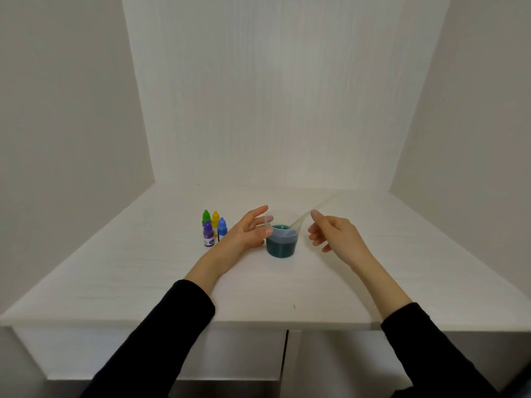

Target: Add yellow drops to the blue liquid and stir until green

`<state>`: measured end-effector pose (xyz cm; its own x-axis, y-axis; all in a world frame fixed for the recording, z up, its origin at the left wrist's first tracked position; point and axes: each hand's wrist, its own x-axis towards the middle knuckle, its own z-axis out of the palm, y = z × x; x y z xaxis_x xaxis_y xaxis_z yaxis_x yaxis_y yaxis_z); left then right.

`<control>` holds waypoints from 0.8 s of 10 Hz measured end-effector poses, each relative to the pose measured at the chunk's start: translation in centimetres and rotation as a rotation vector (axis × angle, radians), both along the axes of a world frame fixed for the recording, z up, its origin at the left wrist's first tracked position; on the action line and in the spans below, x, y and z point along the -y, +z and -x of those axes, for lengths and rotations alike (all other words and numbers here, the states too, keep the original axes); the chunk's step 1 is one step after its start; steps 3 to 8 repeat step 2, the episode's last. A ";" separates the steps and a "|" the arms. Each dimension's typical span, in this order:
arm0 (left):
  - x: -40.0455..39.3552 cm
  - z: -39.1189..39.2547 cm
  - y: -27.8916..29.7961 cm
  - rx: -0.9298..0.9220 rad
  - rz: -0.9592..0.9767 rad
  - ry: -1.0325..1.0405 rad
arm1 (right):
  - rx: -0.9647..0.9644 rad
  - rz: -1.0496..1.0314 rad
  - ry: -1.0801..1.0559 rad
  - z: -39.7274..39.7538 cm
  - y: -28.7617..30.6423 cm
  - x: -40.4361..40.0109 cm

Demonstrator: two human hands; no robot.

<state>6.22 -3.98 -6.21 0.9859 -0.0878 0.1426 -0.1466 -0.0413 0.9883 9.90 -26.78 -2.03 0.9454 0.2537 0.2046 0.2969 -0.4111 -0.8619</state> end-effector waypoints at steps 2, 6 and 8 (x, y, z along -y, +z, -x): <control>-0.1 0.7 1.4 0.068 -0.026 0.060 | 0.038 -0.160 0.056 1.3 2.2 0.1; -0.1 0.7 1.4 0.068 -0.026 0.060 | 0.038 -0.160 0.056 1.3 2.2 0.1; -0.1 0.7 1.4 0.068 -0.026 0.060 | 0.038 -0.160 0.056 1.3 2.2 0.1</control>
